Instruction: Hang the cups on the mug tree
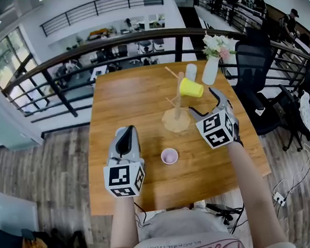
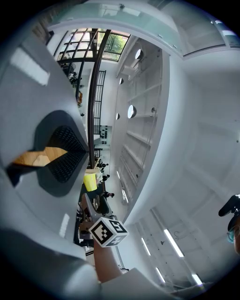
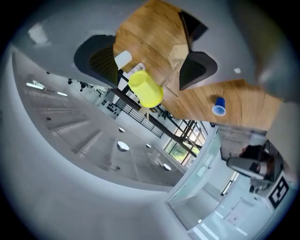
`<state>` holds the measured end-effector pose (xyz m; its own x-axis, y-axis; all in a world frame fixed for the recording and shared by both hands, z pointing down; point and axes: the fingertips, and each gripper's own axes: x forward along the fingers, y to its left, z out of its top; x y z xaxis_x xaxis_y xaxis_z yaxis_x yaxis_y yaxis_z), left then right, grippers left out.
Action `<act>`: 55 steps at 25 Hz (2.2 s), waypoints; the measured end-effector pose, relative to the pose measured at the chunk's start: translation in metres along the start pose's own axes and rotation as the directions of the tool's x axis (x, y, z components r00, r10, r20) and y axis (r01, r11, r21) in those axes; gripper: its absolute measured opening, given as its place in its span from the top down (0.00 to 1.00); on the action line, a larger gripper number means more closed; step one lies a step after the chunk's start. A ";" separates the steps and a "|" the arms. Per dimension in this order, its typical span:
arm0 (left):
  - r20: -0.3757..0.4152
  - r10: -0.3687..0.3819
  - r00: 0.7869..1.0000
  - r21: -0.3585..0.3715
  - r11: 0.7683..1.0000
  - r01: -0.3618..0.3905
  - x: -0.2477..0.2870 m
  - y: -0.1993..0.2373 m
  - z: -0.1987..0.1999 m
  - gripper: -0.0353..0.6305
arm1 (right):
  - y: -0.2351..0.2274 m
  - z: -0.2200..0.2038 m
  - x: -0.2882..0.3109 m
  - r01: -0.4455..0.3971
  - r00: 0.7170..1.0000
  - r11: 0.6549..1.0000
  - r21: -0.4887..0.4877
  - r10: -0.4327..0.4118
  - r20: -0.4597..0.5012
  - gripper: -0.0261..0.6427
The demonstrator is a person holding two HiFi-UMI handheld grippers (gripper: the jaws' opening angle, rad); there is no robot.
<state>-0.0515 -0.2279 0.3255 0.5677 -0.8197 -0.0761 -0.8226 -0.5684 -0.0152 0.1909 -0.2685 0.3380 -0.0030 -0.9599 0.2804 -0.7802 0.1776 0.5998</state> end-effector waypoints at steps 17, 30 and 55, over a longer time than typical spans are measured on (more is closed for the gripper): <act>-0.013 -0.057 0.998 0.035 0.998 0.058 -0.030 0.025 -0.003 0.93 | 0.060 0.007 -0.058 -0.059 0.983 0.921 0.386 -0.014 0.184 0.38; -0.046 -0.058 0.997 0.012 0.998 0.058 -0.050 0.029 -0.026 0.93 | 0.150 -0.038 -0.067 -0.156 0.986 0.874 0.460 0.113 0.120 0.39; -0.130 0.015 0.991 -0.010 1.000 -0.016 -0.068 0.039 -0.069 0.93 | 0.283 -0.140 -0.043 -0.283 0.925 0.784 0.553 0.376 -0.060 0.47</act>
<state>-0.1203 -0.1988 0.3990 0.5549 -0.8302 0.0536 -0.8312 -0.5559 -0.0043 0.0573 -0.1461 0.6005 -0.2585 -0.8075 0.5302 -0.9565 0.2907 -0.0236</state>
